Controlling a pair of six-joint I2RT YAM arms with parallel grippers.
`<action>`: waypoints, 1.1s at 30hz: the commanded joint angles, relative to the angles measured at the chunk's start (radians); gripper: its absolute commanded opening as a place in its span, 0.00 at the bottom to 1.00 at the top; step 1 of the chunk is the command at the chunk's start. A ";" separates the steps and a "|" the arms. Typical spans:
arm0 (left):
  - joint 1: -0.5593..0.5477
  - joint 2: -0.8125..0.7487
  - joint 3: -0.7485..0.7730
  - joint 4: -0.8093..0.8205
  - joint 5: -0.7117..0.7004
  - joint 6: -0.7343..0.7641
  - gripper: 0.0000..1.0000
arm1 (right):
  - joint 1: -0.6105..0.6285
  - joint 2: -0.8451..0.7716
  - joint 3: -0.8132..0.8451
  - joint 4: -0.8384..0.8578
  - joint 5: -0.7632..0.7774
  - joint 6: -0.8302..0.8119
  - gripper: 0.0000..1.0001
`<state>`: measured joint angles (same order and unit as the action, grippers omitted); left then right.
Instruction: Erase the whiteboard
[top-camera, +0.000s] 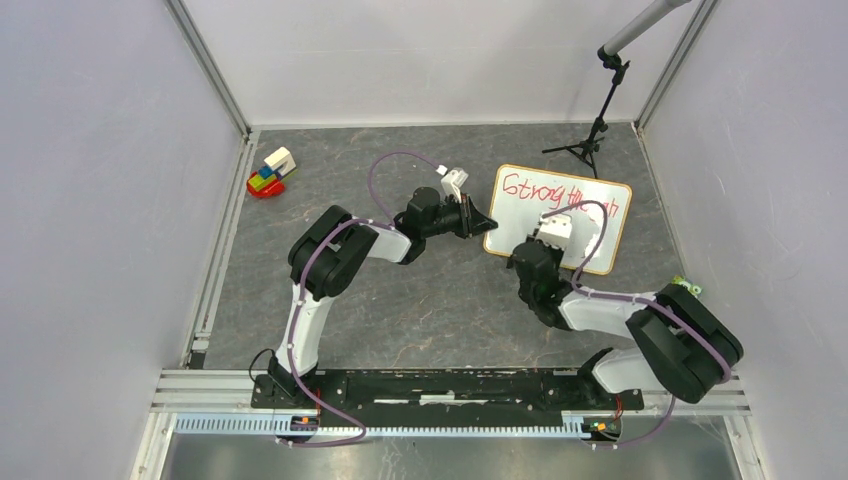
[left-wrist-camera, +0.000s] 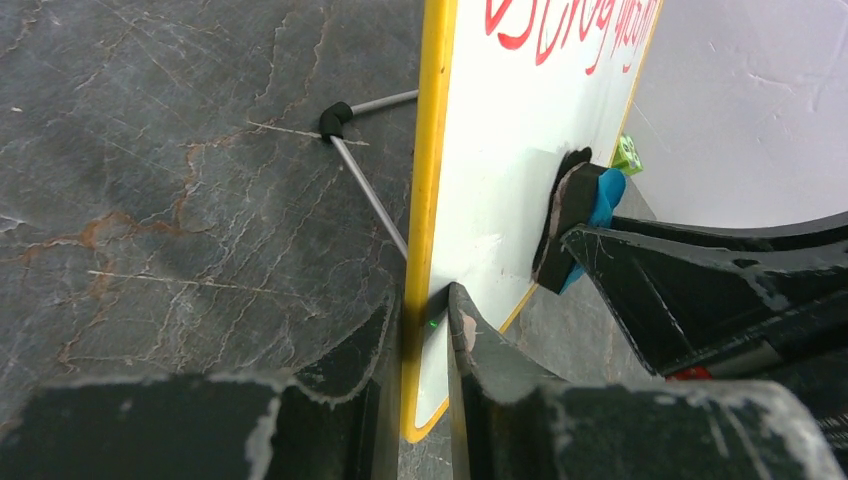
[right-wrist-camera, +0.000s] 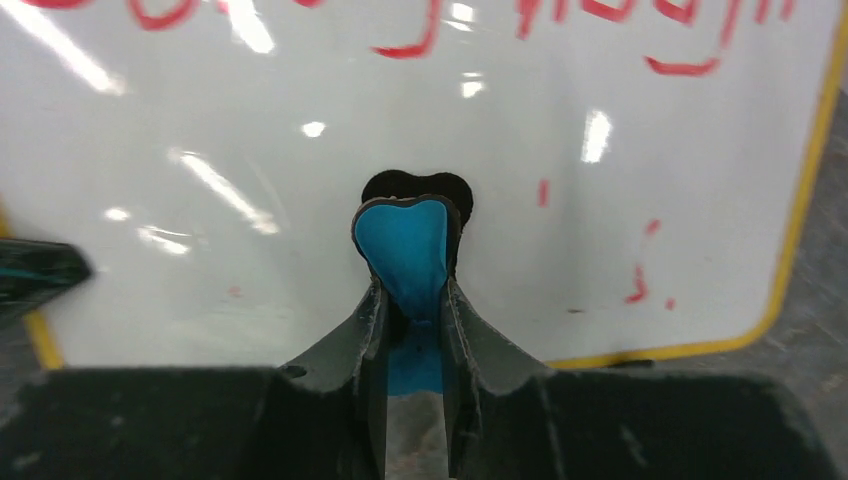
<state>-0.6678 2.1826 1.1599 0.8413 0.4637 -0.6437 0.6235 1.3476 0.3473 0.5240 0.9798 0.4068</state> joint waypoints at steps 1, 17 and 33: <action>0.004 -0.038 -0.005 -0.041 -0.037 0.061 0.02 | 0.022 0.019 0.082 0.073 -0.039 -0.025 0.00; 0.005 -0.040 -0.005 -0.042 -0.037 0.058 0.02 | -0.331 -0.184 -0.178 -0.060 -0.141 0.280 0.00; 0.000 -0.035 0.007 -0.055 -0.034 0.064 0.02 | -0.418 -0.253 -0.101 0.014 -0.405 0.153 0.00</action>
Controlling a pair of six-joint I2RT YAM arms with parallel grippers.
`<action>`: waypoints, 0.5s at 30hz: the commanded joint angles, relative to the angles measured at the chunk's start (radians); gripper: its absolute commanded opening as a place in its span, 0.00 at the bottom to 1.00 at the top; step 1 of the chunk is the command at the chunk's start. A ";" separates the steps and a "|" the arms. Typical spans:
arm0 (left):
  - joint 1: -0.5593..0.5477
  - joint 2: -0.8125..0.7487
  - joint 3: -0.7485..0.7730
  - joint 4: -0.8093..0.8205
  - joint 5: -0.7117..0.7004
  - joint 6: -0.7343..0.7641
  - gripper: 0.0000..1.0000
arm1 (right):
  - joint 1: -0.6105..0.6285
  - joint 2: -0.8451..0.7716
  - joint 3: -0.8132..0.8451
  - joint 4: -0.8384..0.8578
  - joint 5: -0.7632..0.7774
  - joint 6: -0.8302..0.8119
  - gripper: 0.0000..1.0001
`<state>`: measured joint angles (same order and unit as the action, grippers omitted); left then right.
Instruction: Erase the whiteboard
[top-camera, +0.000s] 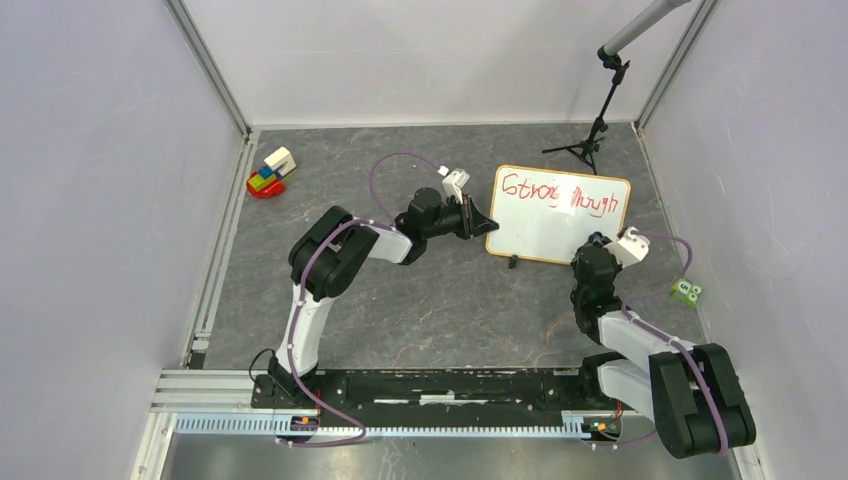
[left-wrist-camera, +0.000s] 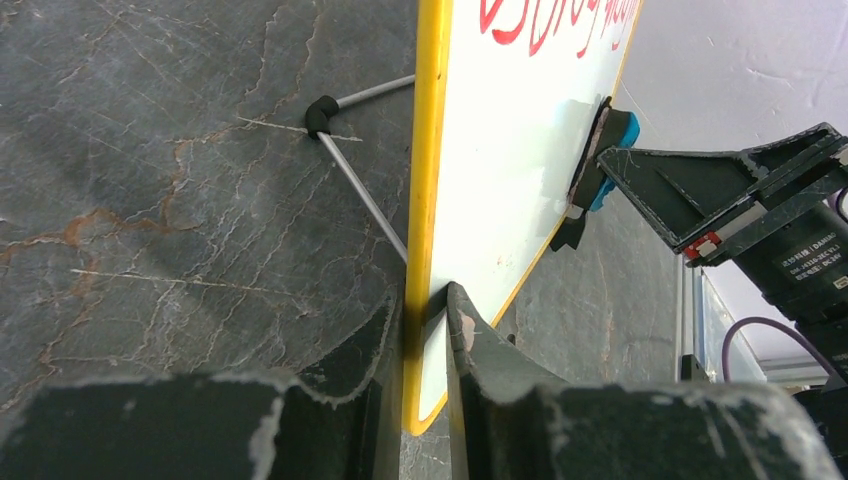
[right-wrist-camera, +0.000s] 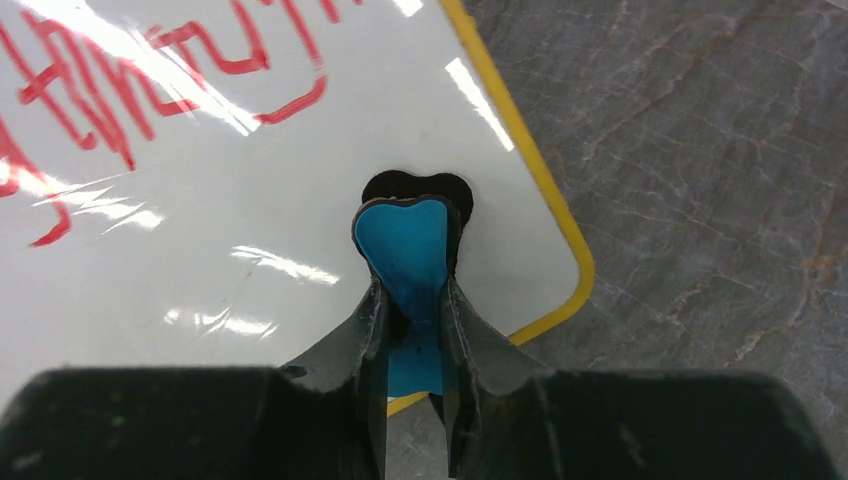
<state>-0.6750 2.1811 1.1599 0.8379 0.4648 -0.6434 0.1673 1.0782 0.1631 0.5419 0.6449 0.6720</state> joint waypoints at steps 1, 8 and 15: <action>0.008 -0.034 0.008 -0.053 -0.037 0.063 0.02 | 0.046 0.023 0.102 0.011 -0.077 -0.122 0.00; 0.008 -0.032 0.009 -0.060 -0.040 0.067 0.02 | 0.025 0.122 0.184 0.007 -0.055 -0.088 0.00; 0.007 -0.038 0.005 -0.062 -0.039 0.071 0.02 | -0.103 0.101 0.018 -0.048 -0.027 0.074 0.00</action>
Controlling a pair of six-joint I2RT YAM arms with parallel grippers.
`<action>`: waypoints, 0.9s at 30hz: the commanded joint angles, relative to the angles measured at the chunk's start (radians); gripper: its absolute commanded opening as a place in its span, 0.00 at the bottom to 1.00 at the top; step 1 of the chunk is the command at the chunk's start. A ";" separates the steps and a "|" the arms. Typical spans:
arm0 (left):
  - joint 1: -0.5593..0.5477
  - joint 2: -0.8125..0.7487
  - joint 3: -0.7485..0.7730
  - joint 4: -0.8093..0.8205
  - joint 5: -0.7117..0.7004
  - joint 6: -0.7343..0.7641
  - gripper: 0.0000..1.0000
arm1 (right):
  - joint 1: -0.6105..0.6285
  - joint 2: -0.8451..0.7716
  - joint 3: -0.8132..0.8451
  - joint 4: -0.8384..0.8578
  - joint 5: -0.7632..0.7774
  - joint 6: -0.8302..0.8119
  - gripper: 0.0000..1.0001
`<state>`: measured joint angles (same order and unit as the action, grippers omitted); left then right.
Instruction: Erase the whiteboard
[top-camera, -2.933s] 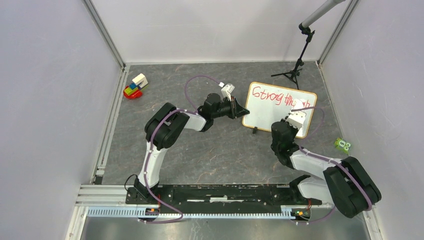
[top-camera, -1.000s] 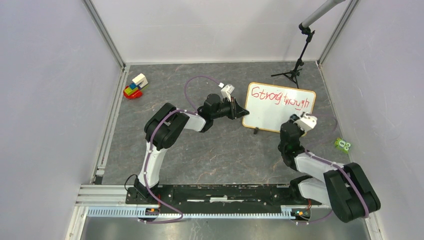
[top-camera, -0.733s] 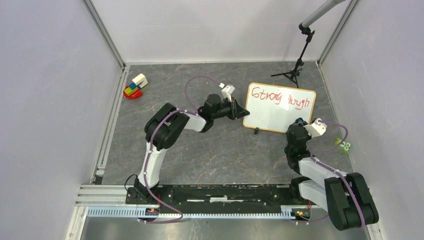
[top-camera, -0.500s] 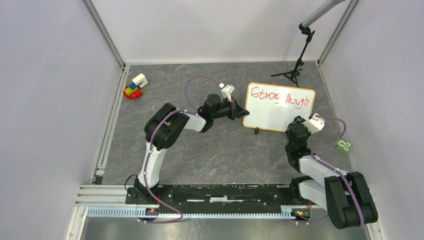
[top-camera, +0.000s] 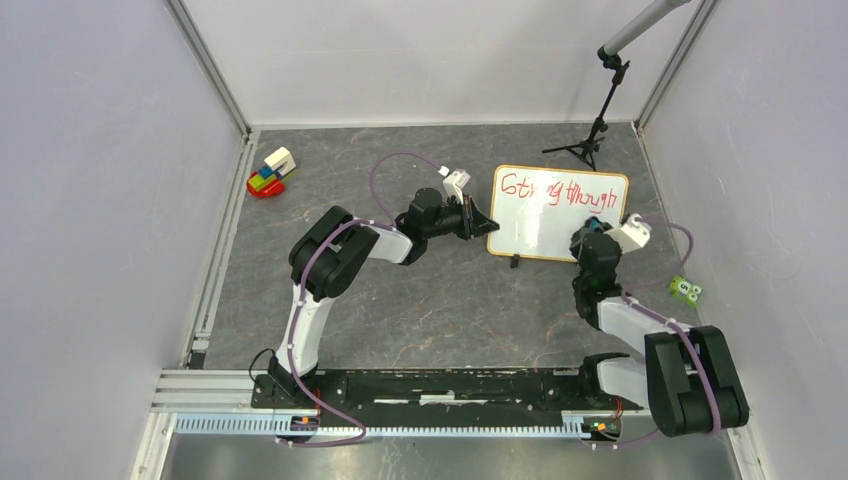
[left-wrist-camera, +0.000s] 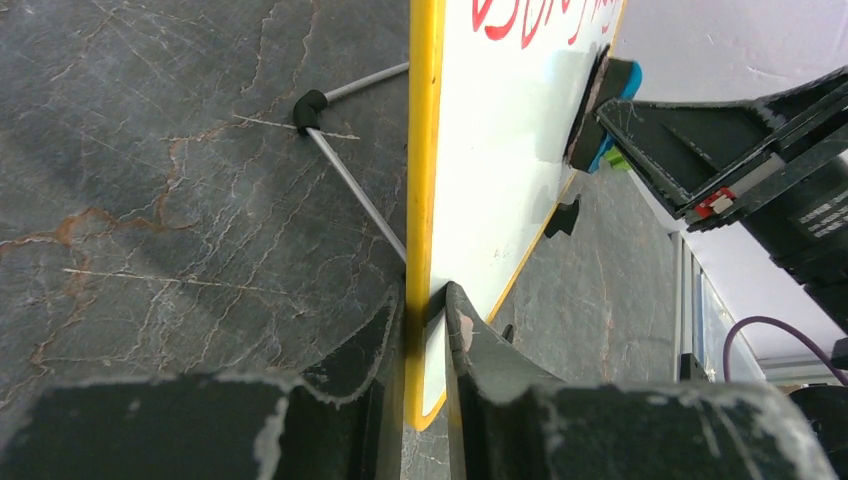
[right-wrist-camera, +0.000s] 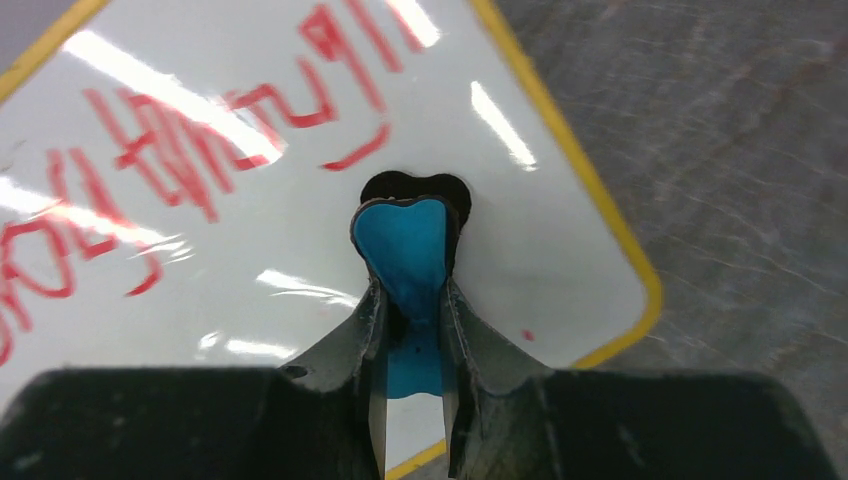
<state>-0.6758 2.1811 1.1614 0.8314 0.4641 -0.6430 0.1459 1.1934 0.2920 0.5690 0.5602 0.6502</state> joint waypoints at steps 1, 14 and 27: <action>0.008 -0.038 0.003 -0.055 -0.039 0.070 0.02 | -0.102 -0.044 -0.141 -0.088 0.066 0.118 0.00; 0.008 -0.037 0.007 -0.058 -0.038 0.069 0.02 | -0.114 -0.167 -0.040 -0.158 0.009 -0.045 0.00; 0.008 -0.034 0.018 -0.075 -0.032 0.069 0.02 | -0.022 -0.008 0.151 -0.062 -0.099 -0.144 0.00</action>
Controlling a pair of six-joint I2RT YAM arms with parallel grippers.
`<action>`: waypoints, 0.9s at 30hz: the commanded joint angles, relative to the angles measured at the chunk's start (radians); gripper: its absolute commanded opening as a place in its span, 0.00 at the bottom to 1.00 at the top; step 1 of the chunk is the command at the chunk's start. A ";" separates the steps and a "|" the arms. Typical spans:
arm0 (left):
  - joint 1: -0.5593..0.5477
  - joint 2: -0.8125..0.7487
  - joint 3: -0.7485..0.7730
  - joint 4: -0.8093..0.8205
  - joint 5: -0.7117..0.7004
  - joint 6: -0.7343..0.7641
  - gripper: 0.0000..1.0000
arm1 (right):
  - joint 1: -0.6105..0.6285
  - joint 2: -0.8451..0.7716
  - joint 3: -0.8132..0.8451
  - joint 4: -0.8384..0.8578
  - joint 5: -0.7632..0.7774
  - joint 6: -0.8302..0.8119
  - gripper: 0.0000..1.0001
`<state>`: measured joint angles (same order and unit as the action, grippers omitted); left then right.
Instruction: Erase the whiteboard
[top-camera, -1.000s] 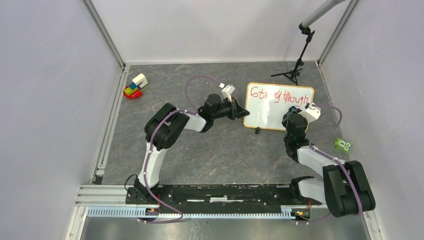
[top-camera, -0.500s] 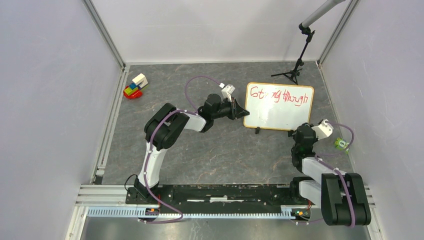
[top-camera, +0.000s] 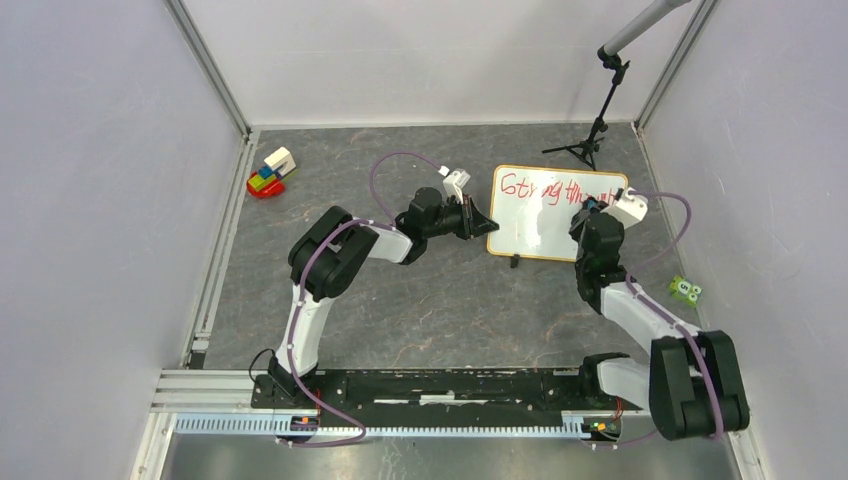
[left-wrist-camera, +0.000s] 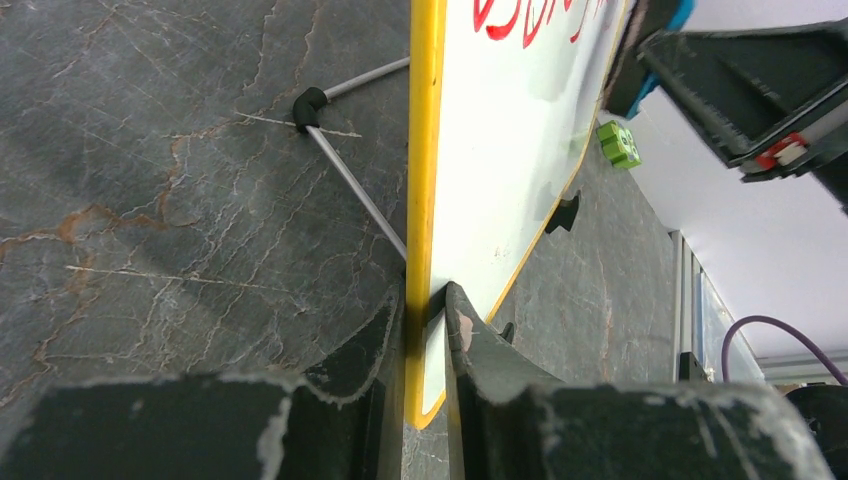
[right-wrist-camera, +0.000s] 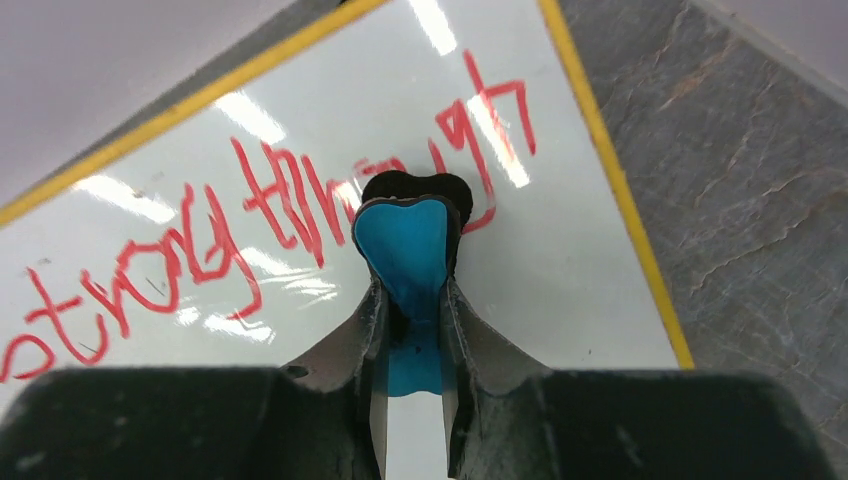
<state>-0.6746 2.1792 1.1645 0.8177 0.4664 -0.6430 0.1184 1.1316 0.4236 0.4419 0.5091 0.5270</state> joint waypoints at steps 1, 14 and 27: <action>0.007 -0.033 0.015 -0.063 -0.034 0.070 0.02 | 0.005 0.069 0.017 0.068 -0.052 -0.021 0.00; 0.005 -0.031 0.023 -0.069 -0.029 0.066 0.02 | 0.194 0.109 -0.053 0.162 -0.004 -0.254 0.00; 0.000 -0.025 0.035 -0.076 -0.028 0.066 0.02 | 0.449 0.293 0.098 0.127 0.058 -0.216 0.00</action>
<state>-0.6735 2.1788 1.1790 0.7895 0.4717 -0.6422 0.5049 1.3815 0.4622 0.5682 0.5888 0.2977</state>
